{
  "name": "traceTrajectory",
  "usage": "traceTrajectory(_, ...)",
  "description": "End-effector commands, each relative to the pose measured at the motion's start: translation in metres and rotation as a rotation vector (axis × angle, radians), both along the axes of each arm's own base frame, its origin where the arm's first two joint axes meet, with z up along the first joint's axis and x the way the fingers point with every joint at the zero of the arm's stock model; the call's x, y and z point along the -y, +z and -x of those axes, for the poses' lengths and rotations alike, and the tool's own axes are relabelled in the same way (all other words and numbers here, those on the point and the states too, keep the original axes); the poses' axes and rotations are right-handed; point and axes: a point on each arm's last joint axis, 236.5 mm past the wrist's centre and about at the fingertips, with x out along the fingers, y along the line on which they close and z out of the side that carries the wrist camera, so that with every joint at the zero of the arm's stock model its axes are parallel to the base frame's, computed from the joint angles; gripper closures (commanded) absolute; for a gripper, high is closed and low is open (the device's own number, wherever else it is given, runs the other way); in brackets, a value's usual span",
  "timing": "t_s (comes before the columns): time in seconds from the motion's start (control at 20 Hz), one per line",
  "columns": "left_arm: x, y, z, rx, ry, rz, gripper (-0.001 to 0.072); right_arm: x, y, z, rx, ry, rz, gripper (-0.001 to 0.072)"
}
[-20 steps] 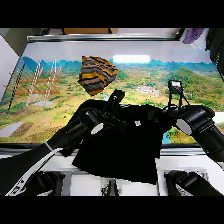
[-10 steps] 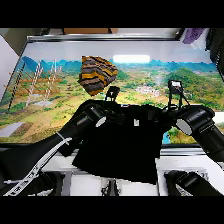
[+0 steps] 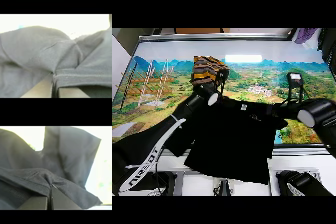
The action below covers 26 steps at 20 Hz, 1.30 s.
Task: Fold the clothes and pants, and hang the long-sleeved shirts on hangers.
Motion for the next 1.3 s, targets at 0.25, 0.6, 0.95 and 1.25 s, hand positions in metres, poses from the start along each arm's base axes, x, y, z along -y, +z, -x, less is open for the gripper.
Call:
traceTrajectory(0.25, -0.051, 0.115, 0.143, -0.082, -0.192, -0.084, 0.0678, -0.005, 0.062, 0.072, -0.166, 0.17, 0.002, 0.0696)
traceTrajectory(0.6, -0.029, 0.053, 0.192, -0.236, -0.183, -0.004, 0.0678, -0.029, 0.048, 0.089, -0.231, 0.23, -0.02, 0.0696)
traceTrajectory(0.95, -0.031, -0.004, 0.078, -0.324, 0.006, 0.094, 0.0677, -0.056, -0.006, 0.011, -0.219, 0.225, 0.029, 0.0696)
traceTrajectory(1.25, -0.022, -0.029, 0.138, -0.353, -0.091, 0.078, 0.0678, -0.052, -0.041, 0.034, -0.323, 0.221, 0.043, 0.0695)
